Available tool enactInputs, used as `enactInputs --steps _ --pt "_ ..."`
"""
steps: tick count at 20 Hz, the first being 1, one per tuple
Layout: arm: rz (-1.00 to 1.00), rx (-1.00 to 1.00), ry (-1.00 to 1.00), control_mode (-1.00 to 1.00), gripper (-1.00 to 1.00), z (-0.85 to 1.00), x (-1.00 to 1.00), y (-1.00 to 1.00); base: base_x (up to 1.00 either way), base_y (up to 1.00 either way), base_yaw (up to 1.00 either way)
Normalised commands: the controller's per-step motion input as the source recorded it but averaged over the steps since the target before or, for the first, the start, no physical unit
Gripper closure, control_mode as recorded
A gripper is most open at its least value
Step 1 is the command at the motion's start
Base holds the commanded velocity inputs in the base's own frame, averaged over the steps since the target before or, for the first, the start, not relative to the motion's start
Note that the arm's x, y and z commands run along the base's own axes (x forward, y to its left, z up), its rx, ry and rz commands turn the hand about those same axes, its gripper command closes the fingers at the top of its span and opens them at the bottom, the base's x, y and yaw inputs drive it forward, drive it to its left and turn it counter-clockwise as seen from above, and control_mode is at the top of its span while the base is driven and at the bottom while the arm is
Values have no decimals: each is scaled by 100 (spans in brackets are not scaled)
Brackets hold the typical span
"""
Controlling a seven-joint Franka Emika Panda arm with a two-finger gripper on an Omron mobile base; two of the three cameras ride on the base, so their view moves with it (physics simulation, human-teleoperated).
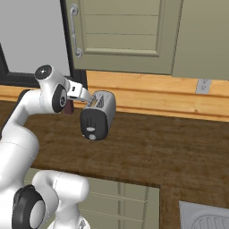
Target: Start the toaster. Once the lever pops up, take the bread to the plate on the dining counter.
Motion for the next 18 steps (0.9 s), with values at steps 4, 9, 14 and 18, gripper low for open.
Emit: enactInputs --steps 4,9,14,18 --pt "0 0 0 -100 -100 0 0 0 0 0 0" --pt "0 0 0 -100 -100 0 0 0 0 0 0" --pt "0 0 0 -100 -100 0 0 0 0 0 0" --pt "0 0 0 -100 -100 0 0 0 0 0 0"
